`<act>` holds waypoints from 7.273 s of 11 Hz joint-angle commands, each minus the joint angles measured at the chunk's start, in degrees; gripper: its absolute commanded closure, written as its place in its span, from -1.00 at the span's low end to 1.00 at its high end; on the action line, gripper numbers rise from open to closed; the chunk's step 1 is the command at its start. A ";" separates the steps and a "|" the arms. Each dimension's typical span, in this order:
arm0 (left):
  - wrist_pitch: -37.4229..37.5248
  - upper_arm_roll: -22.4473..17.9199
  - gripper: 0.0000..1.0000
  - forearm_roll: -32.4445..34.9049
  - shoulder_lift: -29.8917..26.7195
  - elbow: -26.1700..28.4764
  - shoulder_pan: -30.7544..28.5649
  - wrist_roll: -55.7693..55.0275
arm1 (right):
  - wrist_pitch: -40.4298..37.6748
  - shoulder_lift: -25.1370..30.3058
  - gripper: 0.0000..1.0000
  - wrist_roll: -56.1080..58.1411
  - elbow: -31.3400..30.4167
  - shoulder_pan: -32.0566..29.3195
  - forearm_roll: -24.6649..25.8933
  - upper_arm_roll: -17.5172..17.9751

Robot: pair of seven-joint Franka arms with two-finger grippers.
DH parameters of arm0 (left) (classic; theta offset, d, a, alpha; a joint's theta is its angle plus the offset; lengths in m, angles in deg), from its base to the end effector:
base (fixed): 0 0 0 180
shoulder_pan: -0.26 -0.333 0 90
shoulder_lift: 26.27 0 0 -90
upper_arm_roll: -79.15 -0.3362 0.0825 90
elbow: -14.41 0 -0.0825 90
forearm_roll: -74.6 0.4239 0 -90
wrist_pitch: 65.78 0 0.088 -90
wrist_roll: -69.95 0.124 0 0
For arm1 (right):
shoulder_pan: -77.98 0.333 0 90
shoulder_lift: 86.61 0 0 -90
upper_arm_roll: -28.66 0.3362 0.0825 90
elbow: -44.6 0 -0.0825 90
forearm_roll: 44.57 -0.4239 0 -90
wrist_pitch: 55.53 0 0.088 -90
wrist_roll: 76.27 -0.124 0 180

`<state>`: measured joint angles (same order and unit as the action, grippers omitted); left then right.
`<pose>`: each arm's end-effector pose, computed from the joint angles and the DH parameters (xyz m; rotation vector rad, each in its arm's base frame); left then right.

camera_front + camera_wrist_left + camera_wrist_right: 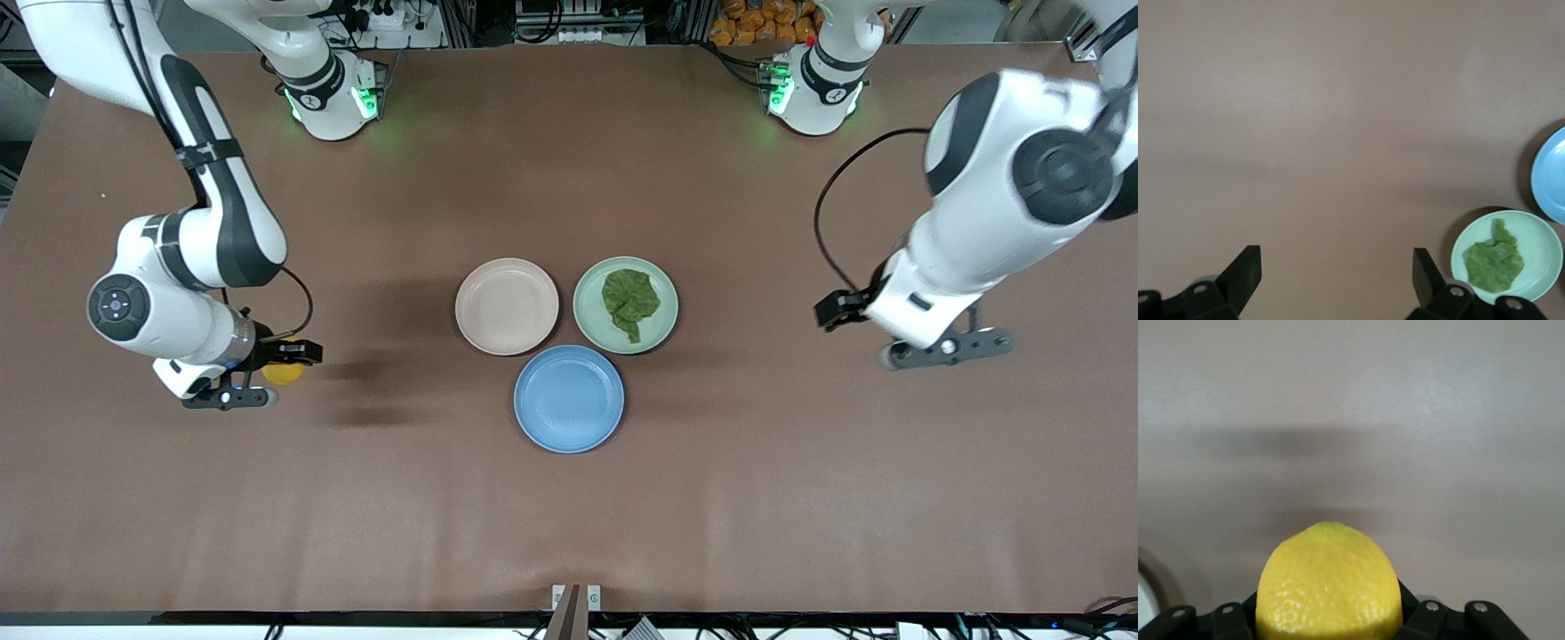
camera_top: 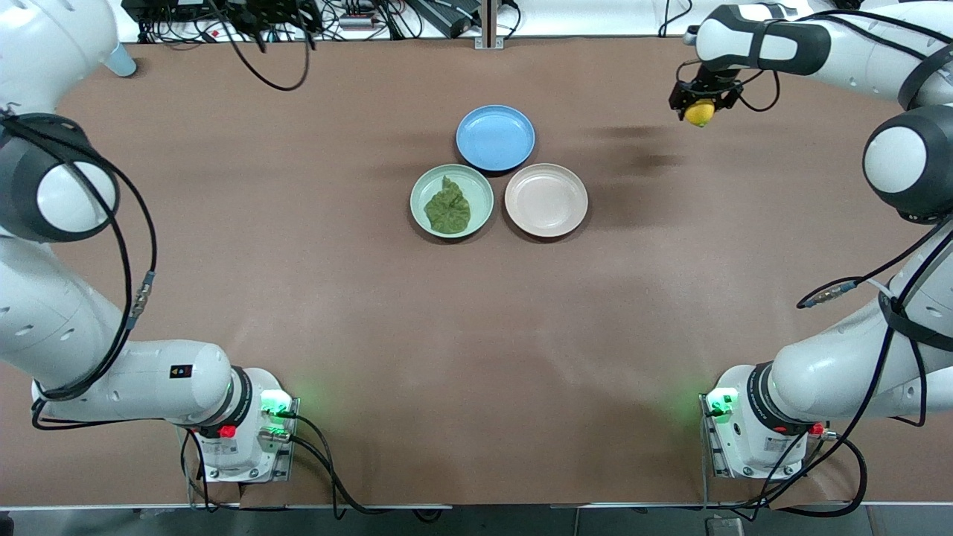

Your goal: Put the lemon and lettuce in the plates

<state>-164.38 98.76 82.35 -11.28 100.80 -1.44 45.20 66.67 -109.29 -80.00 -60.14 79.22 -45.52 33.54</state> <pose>0.6564 -0.1723 0.5144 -3.0820 -0.1639 0.0217 0.6654 0.0694 0.2888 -3.0991 -0.0421 0.1450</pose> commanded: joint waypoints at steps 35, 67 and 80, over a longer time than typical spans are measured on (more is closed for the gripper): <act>12.11 -12.13 -1.00 -6.61 -13.58 0.70 1.52 13.24 | 12.72 -14.67 -0.05 -45.58 3.32 31.98 0.60 -0.13; 12.11 -11.78 -1.00 -4.15 -13.31 -0.97 2.14 13.68 | -39.40 7.47 -1.00 -5.69 23.17 0.52 2.08 -0.66; 12.11 -11.78 -1.00 -4.32 -13.23 -0.97 1.88 13.85 | -45.20 12.66 -1.00 3.99 25.91 -8.80 5.26 -0.40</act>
<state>-152.73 87.11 77.15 -24.44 100.36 0.40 57.84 21.22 -98.67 -76.79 -31.41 71.26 -40.43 32.30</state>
